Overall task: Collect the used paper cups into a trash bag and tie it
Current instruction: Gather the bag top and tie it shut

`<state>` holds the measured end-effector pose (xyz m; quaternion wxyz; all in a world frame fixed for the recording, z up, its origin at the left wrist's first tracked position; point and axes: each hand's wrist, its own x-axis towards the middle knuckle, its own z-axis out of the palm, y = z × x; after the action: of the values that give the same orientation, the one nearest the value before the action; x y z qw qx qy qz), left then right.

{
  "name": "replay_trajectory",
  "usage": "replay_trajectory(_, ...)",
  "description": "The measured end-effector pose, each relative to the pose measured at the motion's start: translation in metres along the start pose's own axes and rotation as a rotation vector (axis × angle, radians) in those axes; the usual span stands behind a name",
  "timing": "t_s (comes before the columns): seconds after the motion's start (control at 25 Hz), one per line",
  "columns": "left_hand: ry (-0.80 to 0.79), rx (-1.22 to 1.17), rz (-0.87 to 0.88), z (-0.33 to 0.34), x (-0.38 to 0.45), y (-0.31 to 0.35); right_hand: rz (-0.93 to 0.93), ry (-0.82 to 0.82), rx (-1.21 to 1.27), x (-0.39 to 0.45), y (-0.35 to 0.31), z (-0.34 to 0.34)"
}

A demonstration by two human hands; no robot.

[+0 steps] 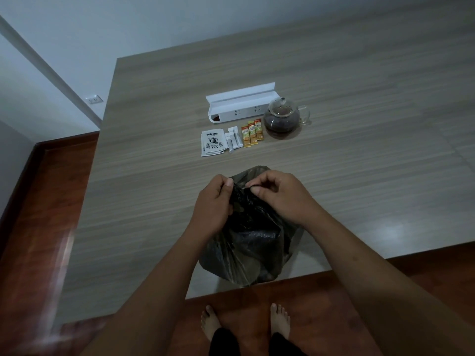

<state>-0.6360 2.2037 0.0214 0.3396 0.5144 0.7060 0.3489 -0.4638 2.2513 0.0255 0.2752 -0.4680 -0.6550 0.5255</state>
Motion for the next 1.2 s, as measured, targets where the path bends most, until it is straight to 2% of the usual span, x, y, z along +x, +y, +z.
replay_trajectory(0.12, 0.0, -0.039, -0.051, 0.002, 0.002, 0.003, -0.09, 0.031, -0.214, -0.005, -0.005, 0.007)
replay_trajectory(0.2, 0.019, -0.037, -0.09, 0.003, 0.002, 0.008, -0.282, 0.087, -0.337, -0.003, -0.007, 0.007)
replay_trajectory(0.32, 0.001, 0.053, -0.176, 0.001, 0.008, 0.012, -0.557, 0.008, -0.692, -0.003, -0.004, 0.007)
replay_trajectory(0.4, -0.044, 0.042, -0.268, 0.0, 0.011, 0.013, -0.603, -0.078, -0.872, -0.004, 0.001, 0.01)
replay_trajectory(0.48, -0.094, -0.003, -0.322, -0.002, 0.009, 0.017, -0.524, -0.151, -0.953, -0.001, -0.001, 0.013)
replay_trajectory(0.56, -0.181, -0.222, -0.296, -0.011, 0.005, 0.019, -0.36, -0.236, -0.872, 0.008, -0.01, 0.006)
replay_trajectory(0.64, -0.34, -0.441, -0.141, -0.024, 0.0, 0.013, -0.134, -0.41, -0.685, 0.018, -0.021, -0.009)
replay_trajectory(0.72, -0.362, -0.278, 0.082, -0.029, -0.005, 0.005, 0.115, -0.561, -0.339, 0.022, -0.025, -0.026)
replay_trajectory(0.8, -0.198, -0.012, 0.2, -0.024, -0.007, -0.006, 0.244, -0.63, -0.127, 0.023, -0.026, -0.033)
replay_trajectory(0.92, -0.05, 0.115, 0.333, -0.015, -0.013, -0.012, 0.306, -0.648, -0.038, 0.023, -0.025, -0.031)
replay_trajectory(1.04, -0.119, 0.013, 0.309, -0.012, -0.018, -0.011, 0.356, -0.591, 0.05, 0.021, -0.025, -0.026)
replay_trajectory(1.12, -0.167, 0.081, 0.307, -0.008, -0.019, -0.005, 0.343, -0.569, 0.072, 0.019, -0.026, -0.023)
replay_trajectory(1.2, -0.134, 0.194, 0.382, -0.007, -0.018, -0.001, 0.315, -0.545, 0.093, 0.019, -0.027, -0.021)
